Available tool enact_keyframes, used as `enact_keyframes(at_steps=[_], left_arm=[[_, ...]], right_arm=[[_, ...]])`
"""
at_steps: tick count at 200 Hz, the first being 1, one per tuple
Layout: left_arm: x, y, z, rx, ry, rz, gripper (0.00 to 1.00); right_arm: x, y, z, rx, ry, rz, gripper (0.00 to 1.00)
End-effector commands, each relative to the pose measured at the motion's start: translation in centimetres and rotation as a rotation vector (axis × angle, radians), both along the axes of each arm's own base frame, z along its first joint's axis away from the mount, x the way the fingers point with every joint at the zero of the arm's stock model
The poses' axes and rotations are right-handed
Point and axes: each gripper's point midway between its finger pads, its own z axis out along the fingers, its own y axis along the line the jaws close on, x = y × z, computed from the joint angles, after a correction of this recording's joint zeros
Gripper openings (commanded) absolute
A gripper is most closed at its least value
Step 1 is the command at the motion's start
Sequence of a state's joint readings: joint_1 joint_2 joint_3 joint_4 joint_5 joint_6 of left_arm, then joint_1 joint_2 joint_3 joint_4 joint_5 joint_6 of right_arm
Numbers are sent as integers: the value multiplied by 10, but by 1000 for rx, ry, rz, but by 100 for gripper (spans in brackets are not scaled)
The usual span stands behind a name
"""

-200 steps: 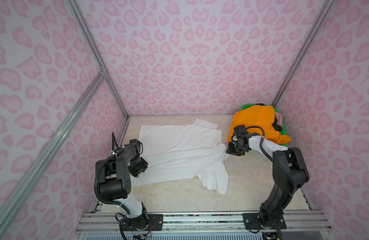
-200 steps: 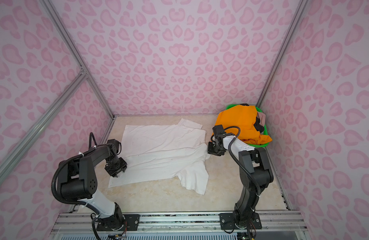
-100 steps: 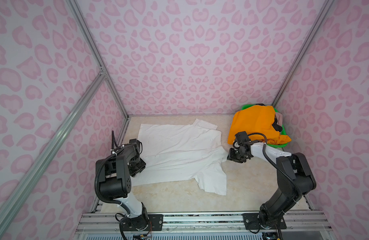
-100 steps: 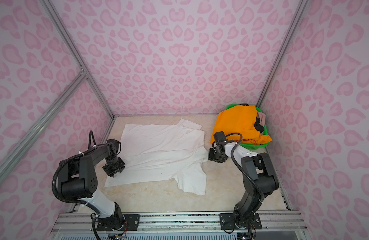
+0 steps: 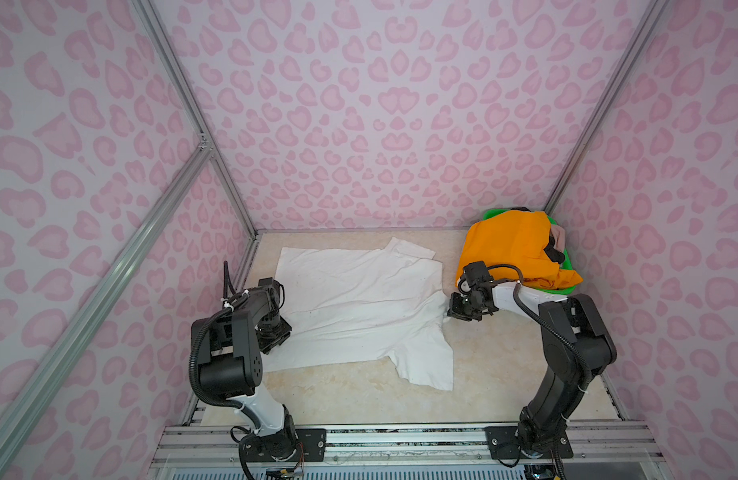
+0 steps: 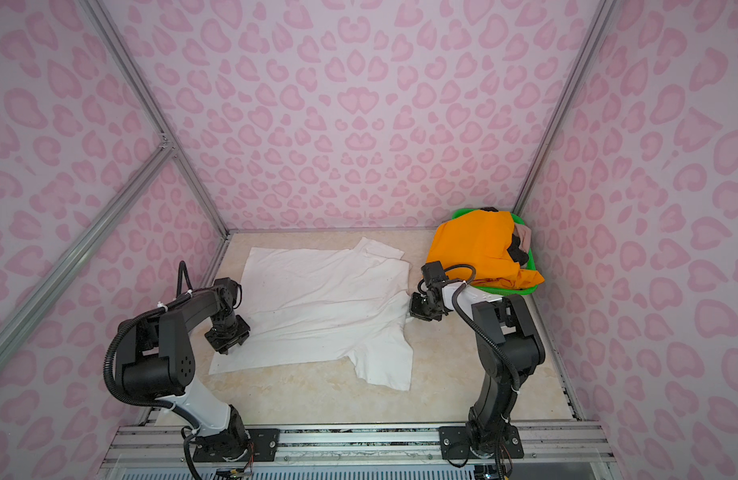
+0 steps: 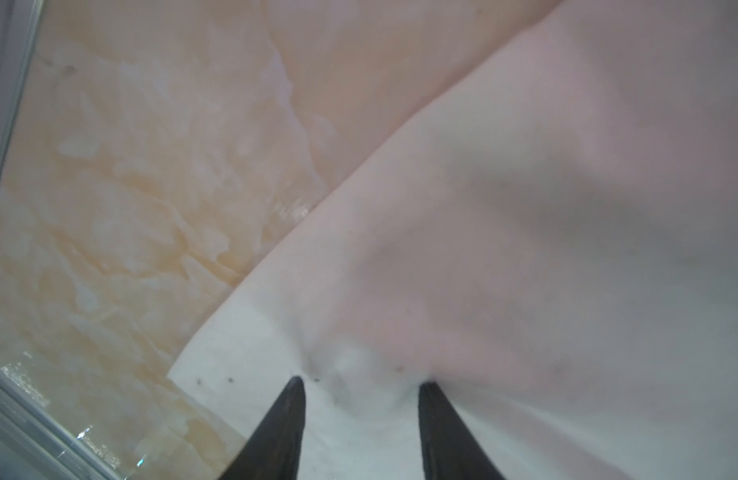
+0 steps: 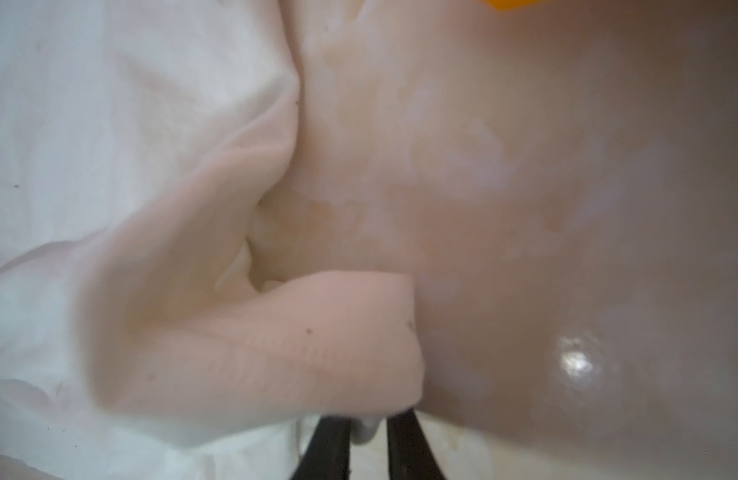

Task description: Fold and stack the mixed laundry pile

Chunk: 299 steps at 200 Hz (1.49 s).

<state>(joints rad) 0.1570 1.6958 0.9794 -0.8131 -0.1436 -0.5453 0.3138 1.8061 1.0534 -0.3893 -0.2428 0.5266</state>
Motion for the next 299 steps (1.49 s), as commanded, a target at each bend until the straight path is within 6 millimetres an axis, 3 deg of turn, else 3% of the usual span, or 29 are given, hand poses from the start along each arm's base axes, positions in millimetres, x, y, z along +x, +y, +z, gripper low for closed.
enact_keyframes(at_steps=[1, 44, 56, 74, 87, 127, 150, 179, 199, 241, 259, 263, 299], left_arm=[[-1, 3, 4, 15, -1, 1, 47], [1, 5, 10, 25, -5, -8, 47], [2, 5, 11, 23, -7, -10, 47], [4, 5, 13, 19, -10, -11, 47], [5, 4, 14, 15, -12, -14, 47], [6, 2, 16, 2, -22, -18, 47], [9, 0, 16, -10, -29, -19, 47], [10, -1, 15, -18, -24, -20, 46], [12, 0, 18, -12, -33, -19, 46], [15, 0, 21, -13, -30, -23, 46], [15, 0, 21, -13, -26, -25, 46], [16, 0, 21, -13, -25, -25, 46], [15, 0, 19, -18, -24, -23, 46]], right_arm=[[-34, -17, -6, -73, 87, 31, 2], [-108, -28, 25, -79, 168, 168, 0], [-119, -28, 32, -63, 185, 194, 0], [-118, -27, 44, -49, 168, 205, 13], [-101, -28, 55, -47, 118, 191, 27], [-13, -20, 82, -16, -43, 141, 39], [45, -12, 79, -4, -126, 86, 39], [119, -6, 66, -37, -173, 15, 31], [150, -5, 51, -58, -170, -18, 25], [167, -9, 25, -91, -129, -30, 21], [164, -8, 21, -93, -106, -9, 23], [161, -8, 9, -98, -79, -4, 24], [152, -1, -8, -62, -31, 26, 29]])
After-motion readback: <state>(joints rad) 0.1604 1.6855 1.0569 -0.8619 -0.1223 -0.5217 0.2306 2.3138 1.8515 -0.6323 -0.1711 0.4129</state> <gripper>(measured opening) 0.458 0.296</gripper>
